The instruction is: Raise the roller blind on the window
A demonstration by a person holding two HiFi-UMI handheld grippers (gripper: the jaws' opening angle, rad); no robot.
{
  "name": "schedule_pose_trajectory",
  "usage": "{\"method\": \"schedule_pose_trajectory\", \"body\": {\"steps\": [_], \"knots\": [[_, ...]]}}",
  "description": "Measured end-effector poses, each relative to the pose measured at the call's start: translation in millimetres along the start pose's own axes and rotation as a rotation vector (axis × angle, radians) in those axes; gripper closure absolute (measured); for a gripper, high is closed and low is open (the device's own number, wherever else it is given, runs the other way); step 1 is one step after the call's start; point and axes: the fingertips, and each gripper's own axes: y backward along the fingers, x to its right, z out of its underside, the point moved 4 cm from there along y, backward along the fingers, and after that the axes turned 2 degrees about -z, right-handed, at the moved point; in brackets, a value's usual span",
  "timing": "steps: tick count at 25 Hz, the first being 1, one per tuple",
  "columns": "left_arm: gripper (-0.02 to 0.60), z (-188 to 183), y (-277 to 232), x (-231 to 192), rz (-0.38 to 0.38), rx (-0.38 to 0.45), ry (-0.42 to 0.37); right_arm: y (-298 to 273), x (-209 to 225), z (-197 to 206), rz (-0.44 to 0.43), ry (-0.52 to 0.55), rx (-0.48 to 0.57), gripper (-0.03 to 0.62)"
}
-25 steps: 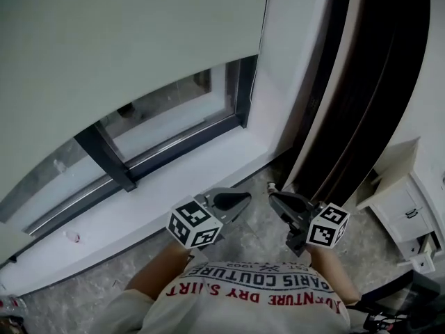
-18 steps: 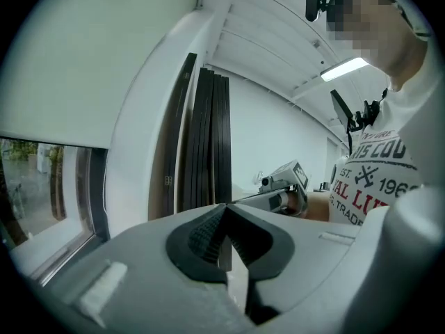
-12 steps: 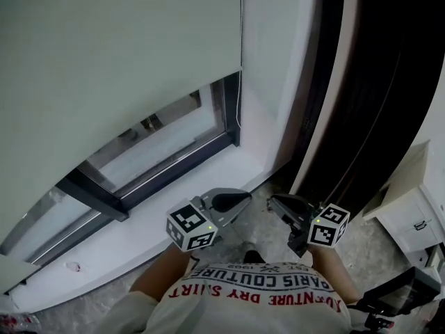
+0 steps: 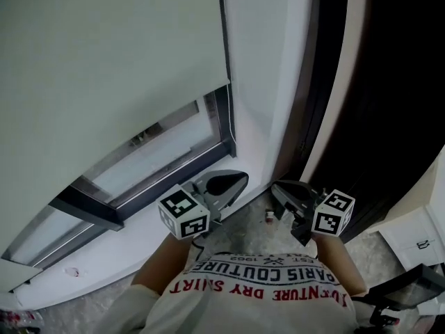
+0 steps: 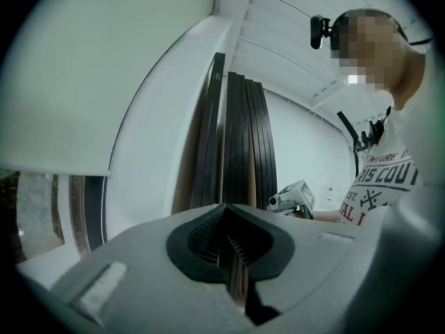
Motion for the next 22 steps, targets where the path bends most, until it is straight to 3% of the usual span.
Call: {"method": "schedule_pose_trajectory", "body": {"steps": [7, 18, 22], "knots": [[0.580, -22, -14, -18, -0.034, 0.010, -0.067, -2, 7, -12, -0.023, 0.031, 0.020, 0.588], [0.578, -56, -45, -116, -0.158, 0.062, -0.092, -35, 52, -24, -0.030, 0.020, -0.011, 0.588], [0.502, -63, -60, -148, -0.204, 0.056, -0.081, -47, 60, -29, -0.032, 0.000, -0.020, 0.588]]}}
